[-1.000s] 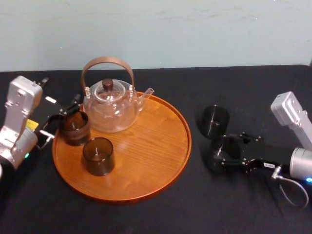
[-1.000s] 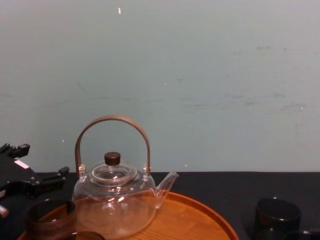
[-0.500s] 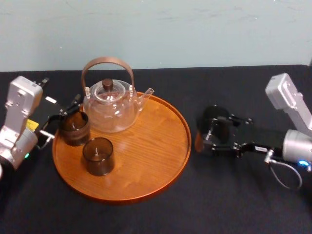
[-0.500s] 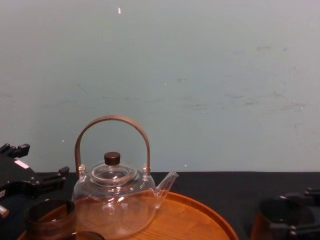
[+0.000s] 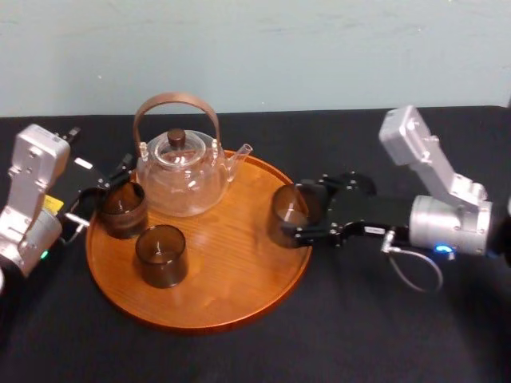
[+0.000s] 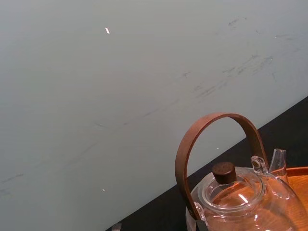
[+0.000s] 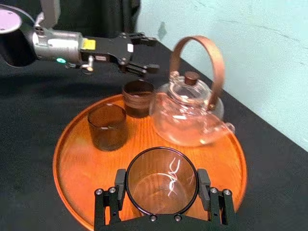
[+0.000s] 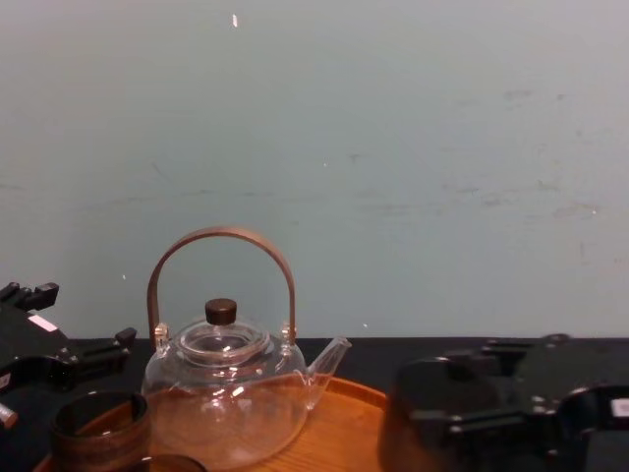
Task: Pick up the glass from the table and place it on the tray.
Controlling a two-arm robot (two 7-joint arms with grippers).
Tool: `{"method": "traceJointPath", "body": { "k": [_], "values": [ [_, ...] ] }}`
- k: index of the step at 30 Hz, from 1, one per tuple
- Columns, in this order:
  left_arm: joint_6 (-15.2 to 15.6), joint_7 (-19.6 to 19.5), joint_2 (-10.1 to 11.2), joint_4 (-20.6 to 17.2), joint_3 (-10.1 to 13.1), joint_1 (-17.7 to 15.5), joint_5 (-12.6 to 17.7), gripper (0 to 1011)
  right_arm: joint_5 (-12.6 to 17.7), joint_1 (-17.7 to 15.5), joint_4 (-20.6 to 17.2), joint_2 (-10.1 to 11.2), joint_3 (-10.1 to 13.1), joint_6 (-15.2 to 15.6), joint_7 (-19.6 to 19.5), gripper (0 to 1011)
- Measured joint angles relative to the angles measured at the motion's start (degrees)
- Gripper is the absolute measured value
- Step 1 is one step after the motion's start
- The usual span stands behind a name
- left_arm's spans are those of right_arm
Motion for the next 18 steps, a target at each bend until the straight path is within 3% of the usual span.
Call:
{"method": "traceJointPath", "body": {
  "k": [9, 18],
  "values": [
    [0.0, 0.0, 0.0, 0.0, 0.0, 0.0, 0.0, 1001, -0.5, 2.6, 2.1, -2.9, -3.5, -0.8, 1.4, 900],
    [0.0, 0.0, 0.0, 0.0, 0.0, 0.0, 0.0, 1001, -0.5, 3.1, 3.2, -4.2, -5.7, -1.2, 1.9, 900]
  ]
}}
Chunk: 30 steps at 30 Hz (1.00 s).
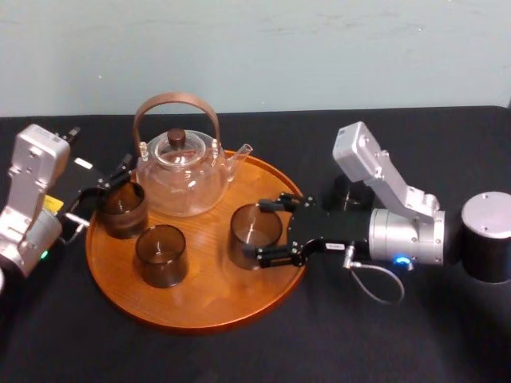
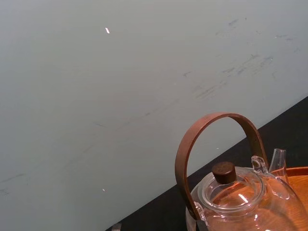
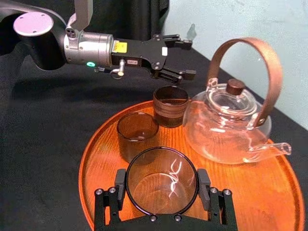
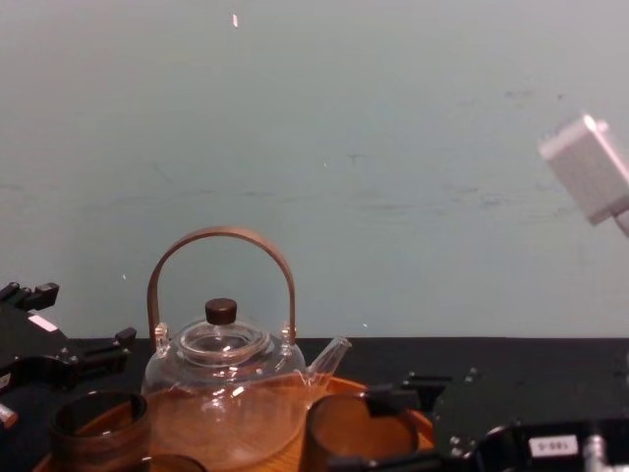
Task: Pick up the glass from the table and place it on the tray.
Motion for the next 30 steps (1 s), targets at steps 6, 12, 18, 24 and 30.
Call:
{"method": "traceJointPath", "body": {
  "k": [6, 12, 18, 24, 30],
  "values": [
    [0.0, 0.0, 0.0, 0.0, 0.0, 0.0, 0.0, 1001, 0.0, -0.1, 1.0, -0.7, -0.9, -0.4, -0.1, 900],
    [0.0, 0.0, 0.0, 0.0, 0.0, 0.0, 0.0, 1001, -0.1, -0.2, 2.4, -1.4, -1.5, -0.9, -0.5, 900],
    [0.0, 0.0, 0.0, 0.0, 0.0, 0.0, 0.0, 1001, -0.5, -0.2, 3.6, -2.0, -1.8, -1.4, -0.8, 900],
    [0.0, 0.0, 0.0, 0.0, 0.0, 0.0, 0.0, 1001, -1.4, -0.1, 4.9, -2.6, -2.2, -1.9, -0.9, 900],
    [0.0, 0.0, 0.0, 0.0, 0.0, 0.0, 0.0, 1002, -2.5, 0.0, 5.9, -3.1, -2.5, -2.2, -1.2, 900]
  ]
}}
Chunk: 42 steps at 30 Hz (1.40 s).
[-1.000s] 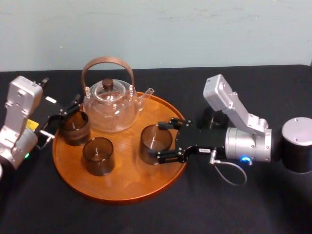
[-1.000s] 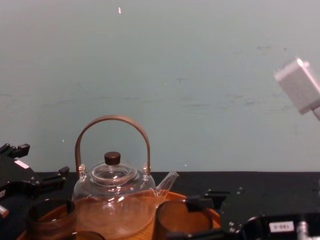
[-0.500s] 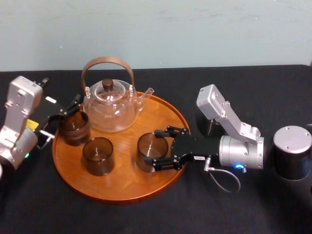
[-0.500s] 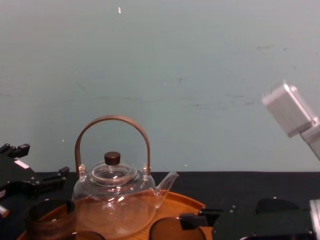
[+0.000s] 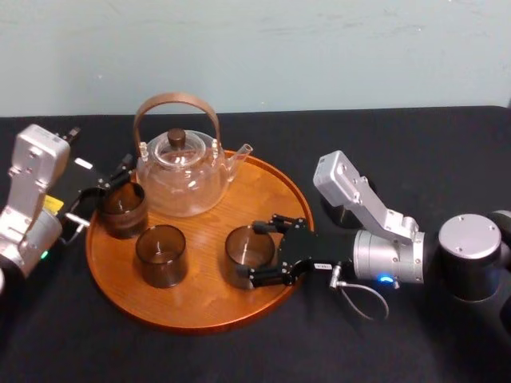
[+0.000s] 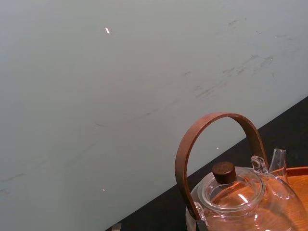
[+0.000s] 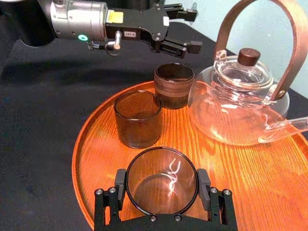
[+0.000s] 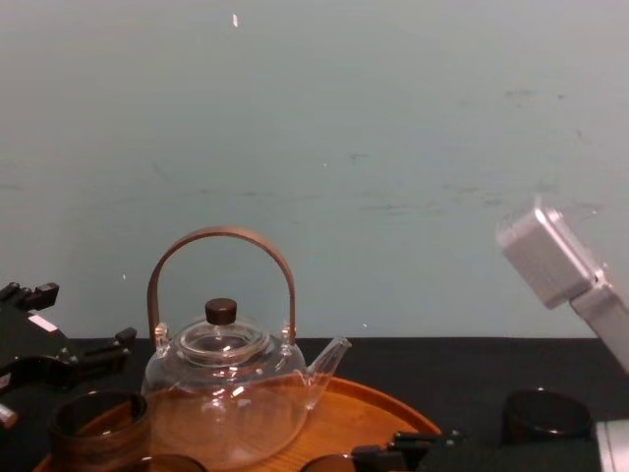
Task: Pick up the glass from the table and place it on the tray.
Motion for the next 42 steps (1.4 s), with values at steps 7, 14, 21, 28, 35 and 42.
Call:
{"method": "traceJointPath", "body": {
  "k": [7, 14, 21, 28, 35, 42],
  "values": [
    [0.0, 0.0, 0.0, 0.0, 0.0, 0.0, 0.0, 1001, -0.7, -0.2, 0.5, -0.4, 0.0, -0.1, -0.4, 900],
    [0.0, 0.0, 0.0, 0.0, 0.0, 0.0, 0.0, 1001, -1.8, -0.4, 0.6, -0.6, 0.0, -0.1, -1.0, 900],
    [0.0, 0.0, 0.0, 0.0, 0.0, 0.0, 0.0, 1001, -1.7, -0.4, 0.6, -0.6, 0.1, 0.0, -1.0, 900],
    [0.0, 0.0, 0.0, 0.0, 0.0, 0.0, 0.0, 1001, -1.8, -0.4, 0.6, -0.5, 0.1, 0.1, -0.9, 960],
    [0.0, 0.0, 0.0, 0.0, 0.0, 0.0, 0.0, 1001, -1.7, -0.4, 0.6, -0.5, 0.0, 0.1, -0.9, 1002],
    [0.0, 0.0, 0.0, 0.0, 0.0, 0.0, 0.0, 1001, -1.7, -0.4, 0.6, -0.5, 0.0, 0.1, -0.8, 1002]
  ]
}}
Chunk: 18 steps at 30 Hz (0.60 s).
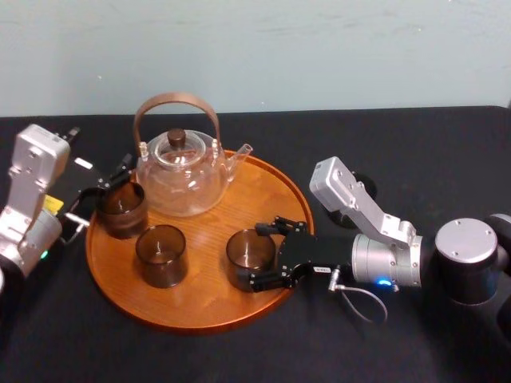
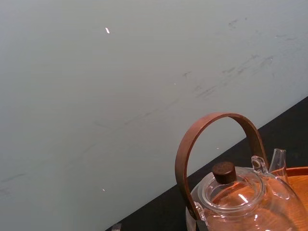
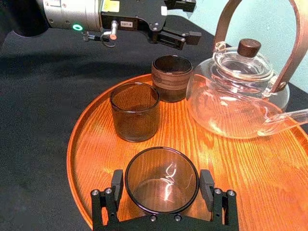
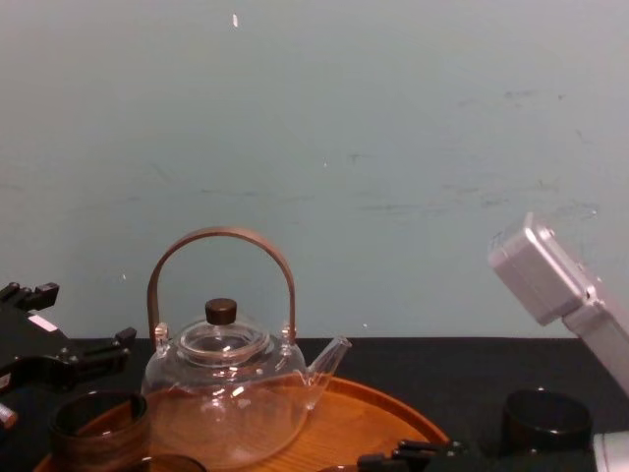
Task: Pick up the glass from the table and place it on the tray.
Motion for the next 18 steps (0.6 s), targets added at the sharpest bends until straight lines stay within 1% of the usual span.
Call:
{"method": "traceJointPath", "body": {
  "k": [8, 11, 12, 17, 18],
  "values": [
    [0.0, 0.0, 0.0, 0.0, 0.0, 0.0, 0.0, 1001, 0.4, -0.2, -0.3, 0.2, 0.3, -0.1, 0.3, 1002],
    [0.0, 0.0, 0.0, 0.0, 0.0, 0.0, 0.0, 1001, 1.3, -1.0, -1.4, 1.1, 1.1, -0.3, 0.8, 1002],
    [0.0, 0.0, 0.0, 0.0, 0.0, 0.0, 0.0, 1001, 1.3, -1.0, -1.4, 1.1, 1.1, -0.3, 0.8, 1002],
    [0.0, 0.0, 0.0, 0.0, 0.0, 0.0, 0.0, 1001, 2.3, -2.8, -3.8, 3.2, 2.3, -0.3, 1.0, 1002],
    [0.0, 0.0, 0.0, 0.0, 0.0, 0.0, 0.0, 1001, 2.7, -3.4, -4.6, 3.9, 2.7, -0.3, 0.9, 1002]
  ]
}}
